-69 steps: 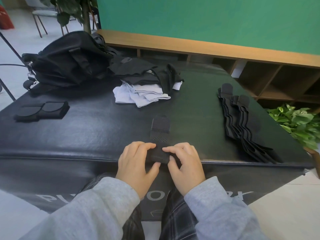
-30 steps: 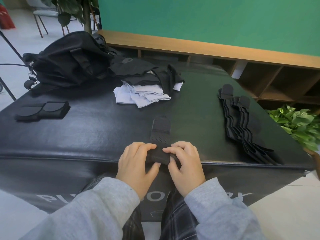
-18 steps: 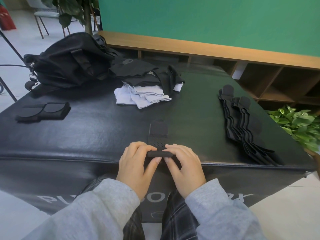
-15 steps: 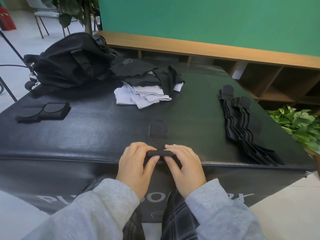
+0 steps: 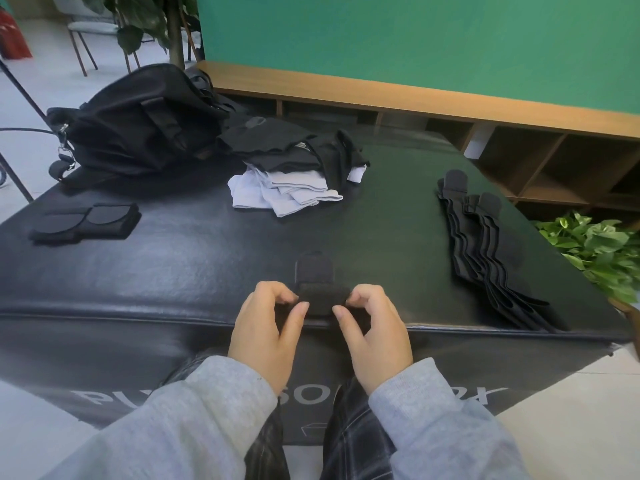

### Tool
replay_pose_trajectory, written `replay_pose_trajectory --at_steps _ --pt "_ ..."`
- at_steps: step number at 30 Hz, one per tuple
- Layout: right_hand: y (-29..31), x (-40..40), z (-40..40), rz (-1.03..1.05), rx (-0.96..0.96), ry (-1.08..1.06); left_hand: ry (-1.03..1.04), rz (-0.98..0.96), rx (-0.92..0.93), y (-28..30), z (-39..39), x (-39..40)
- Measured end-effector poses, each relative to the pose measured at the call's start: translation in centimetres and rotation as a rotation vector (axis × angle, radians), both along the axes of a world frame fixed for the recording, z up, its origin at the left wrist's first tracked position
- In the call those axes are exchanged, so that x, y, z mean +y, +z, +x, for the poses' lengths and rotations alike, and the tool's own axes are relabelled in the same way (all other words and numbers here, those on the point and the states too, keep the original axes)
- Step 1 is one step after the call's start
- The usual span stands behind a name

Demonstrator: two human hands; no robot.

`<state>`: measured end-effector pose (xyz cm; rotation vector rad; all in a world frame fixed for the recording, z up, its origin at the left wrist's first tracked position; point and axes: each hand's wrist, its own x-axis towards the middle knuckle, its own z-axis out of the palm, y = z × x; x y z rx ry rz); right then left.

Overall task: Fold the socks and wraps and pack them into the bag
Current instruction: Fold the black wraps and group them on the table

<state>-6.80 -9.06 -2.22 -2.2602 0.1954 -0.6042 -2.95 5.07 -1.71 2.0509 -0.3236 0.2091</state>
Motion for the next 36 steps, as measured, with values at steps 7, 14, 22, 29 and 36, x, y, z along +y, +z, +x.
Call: replay_pose_trajectory --at_steps 7,14,22,29,36 --pt "0.0 0.0 0.0 0.007 -0.011 0.007 -0.025 0.091 -0.076 -0.3 0.2 0.0" --pt "0.3 -0.1 0.1 -0.044 0.068 0.023 -0.041 0.189 -0.178 -1.1 0.5 0.0" --pt "-0.7 0.0 0.6 -0.214 -0.091 -0.031 0.009 0.275 -0.310 -1.9 0.7 -0.4" --pt "-1.3 0.0 0.9 -0.276 -0.133 -0.049 0.049 0.344 -0.373 -2.5 1.0 -0.4" --pt "-1.6 -0.1 1.0 -0.351 -0.108 -0.073 0.000 0.387 -0.348 -2.2 0.6 -0.2"
